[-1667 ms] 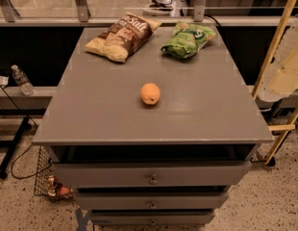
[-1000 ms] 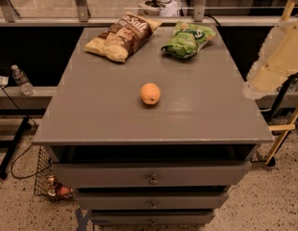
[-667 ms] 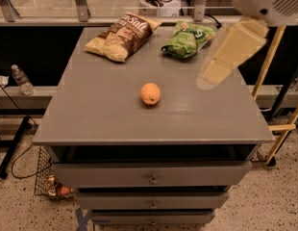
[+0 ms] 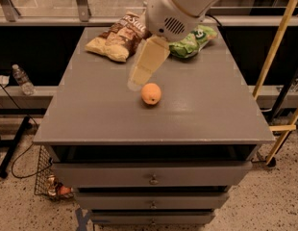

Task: Move orange near green rice chip bag

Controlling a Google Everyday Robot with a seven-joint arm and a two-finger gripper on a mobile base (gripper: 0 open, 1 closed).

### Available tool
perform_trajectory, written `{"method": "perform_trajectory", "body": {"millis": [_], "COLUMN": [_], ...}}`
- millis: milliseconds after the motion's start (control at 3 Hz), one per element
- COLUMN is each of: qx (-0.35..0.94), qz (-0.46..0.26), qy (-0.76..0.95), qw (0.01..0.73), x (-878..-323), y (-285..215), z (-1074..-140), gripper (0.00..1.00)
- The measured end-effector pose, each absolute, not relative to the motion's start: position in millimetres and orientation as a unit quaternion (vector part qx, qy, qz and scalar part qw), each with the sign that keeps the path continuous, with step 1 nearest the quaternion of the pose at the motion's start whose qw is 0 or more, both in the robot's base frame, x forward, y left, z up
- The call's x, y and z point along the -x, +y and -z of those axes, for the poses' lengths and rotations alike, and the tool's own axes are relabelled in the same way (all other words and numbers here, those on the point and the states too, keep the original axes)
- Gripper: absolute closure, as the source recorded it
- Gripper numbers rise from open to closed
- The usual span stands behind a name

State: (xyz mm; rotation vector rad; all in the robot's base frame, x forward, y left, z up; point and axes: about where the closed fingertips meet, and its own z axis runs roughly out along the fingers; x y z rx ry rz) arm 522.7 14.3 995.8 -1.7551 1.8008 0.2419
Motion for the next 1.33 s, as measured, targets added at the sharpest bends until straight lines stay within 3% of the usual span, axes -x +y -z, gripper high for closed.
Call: {"method": "perform_trajectory", "body": {"millis": [333,1333], "qx": [0.657,0.598], "qz": [-0.111,-0.204], "qy": [0.7,0.745], "qw": [0.258,0.216], "x": [-542.6,-558.7], "y": [35.8,11.5], "z": [-947.8,-861.2], "gripper": [0.0,0.0]}}
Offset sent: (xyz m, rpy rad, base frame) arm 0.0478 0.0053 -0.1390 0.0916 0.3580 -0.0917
